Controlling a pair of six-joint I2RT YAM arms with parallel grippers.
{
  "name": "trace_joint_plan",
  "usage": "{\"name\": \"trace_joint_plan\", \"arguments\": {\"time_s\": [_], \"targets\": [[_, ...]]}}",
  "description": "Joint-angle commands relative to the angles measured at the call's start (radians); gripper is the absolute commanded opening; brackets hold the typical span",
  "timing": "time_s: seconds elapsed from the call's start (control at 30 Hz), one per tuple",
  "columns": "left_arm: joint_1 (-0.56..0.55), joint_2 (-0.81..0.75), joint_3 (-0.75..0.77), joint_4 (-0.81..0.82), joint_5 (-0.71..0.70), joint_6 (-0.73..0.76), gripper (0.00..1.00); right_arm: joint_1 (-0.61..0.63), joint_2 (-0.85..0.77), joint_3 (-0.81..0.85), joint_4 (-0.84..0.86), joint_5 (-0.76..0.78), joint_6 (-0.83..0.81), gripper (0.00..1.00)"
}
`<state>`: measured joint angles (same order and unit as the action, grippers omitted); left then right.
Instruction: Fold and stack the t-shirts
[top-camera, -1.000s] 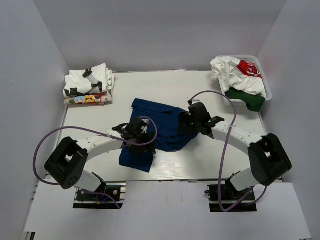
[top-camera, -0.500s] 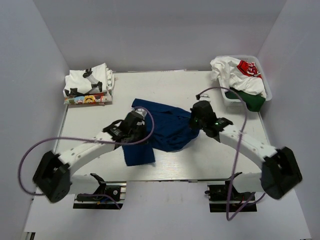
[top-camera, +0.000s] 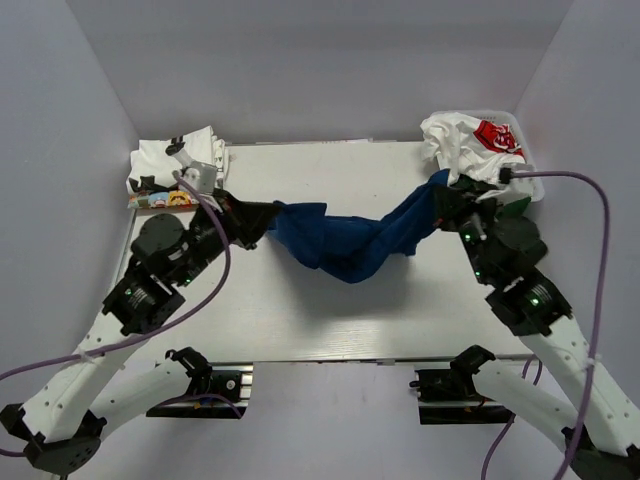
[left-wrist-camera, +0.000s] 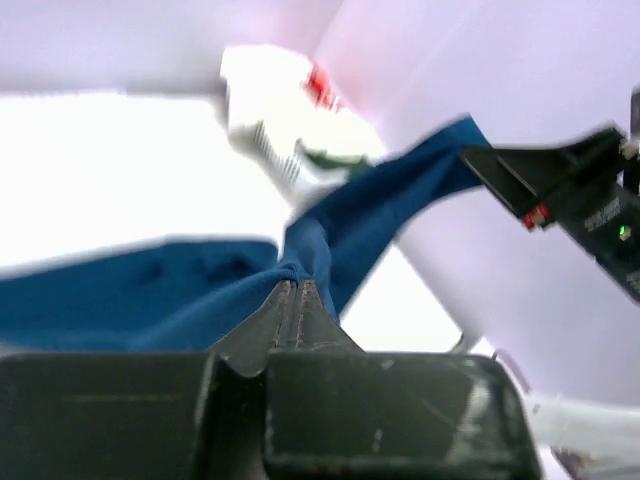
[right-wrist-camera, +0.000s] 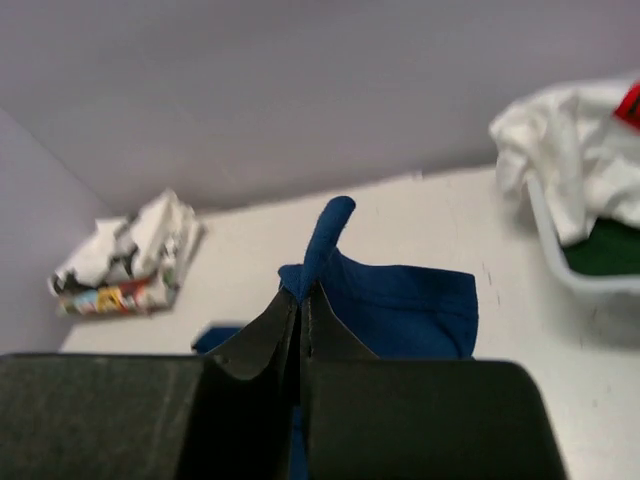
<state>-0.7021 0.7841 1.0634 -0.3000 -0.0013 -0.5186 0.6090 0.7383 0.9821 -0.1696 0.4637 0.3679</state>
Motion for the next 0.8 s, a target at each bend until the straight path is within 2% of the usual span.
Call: {"name": "trace_joint_plan", "arguments": {"time_s": [0.0, 0.07, 0.17, 0.23, 0.33, 0.47, 0.53, 0.67, 0.7, 0.77], "targets": [[0.003, -0.026, 0.101, 0.063, 0.024, 0.087, 0.00, -0.006, -0.053, 0.116, 0.085, 0.024, -0.090, 0.00], [0.003, -0.039, 0.151, 0.096, 0.161, 0.106, 0.00, -0.020, -0.068, 0.209, 0.055, -0.078, -0.142, 0.00], [0.003, -0.029, 0.262, 0.087, 0.269, 0.118, 0.00, -0.002, -0.091, 0.311, 0.038, -0.222, -0.197, 0.00], [0.003, -0.029, 0.341, 0.061, 0.270, 0.129, 0.00, -0.002, -0.115, 0.355, 0.036, -0.266, -0.219, 0.00], [0.003, -0.040, 0.439, 0.015, 0.187, 0.153, 0.00, -0.002, -0.149, 0.441, 0.027, -0.342, -0.274, 0.00], [0.003, -0.063, 0.513, 0.006, 0.017, 0.193, 0.00, -0.005, -0.142, 0.529, 0.038, -0.336, -0.320, 0.00], [0.003, -0.028, 0.550, -0.019, -0.064, 0.207, 0.00, -0.003, -0.114, 0.556, 0.035, -0.294, -0.343, 0.00], [0.003, 0.056, 0.578, -0.030, -0.077, 0.207, 0.00, 0.000, -0.013, 0.555, 0.025, -0.247, -0.405, 0.00], [0.003, 0.108, 0.566, -0.030, -0.077, 0.198, 0.00, 0.001, 0.004, 0.547, 0.031, -0.187, -0.421, 0.00], [0.003, 0.168, 0.557, -0.040, -0.162, 0.198, 0.00, 0.000, 0.056, 0.489, 0.073, -0.117, -0.437, 0.00]]}}
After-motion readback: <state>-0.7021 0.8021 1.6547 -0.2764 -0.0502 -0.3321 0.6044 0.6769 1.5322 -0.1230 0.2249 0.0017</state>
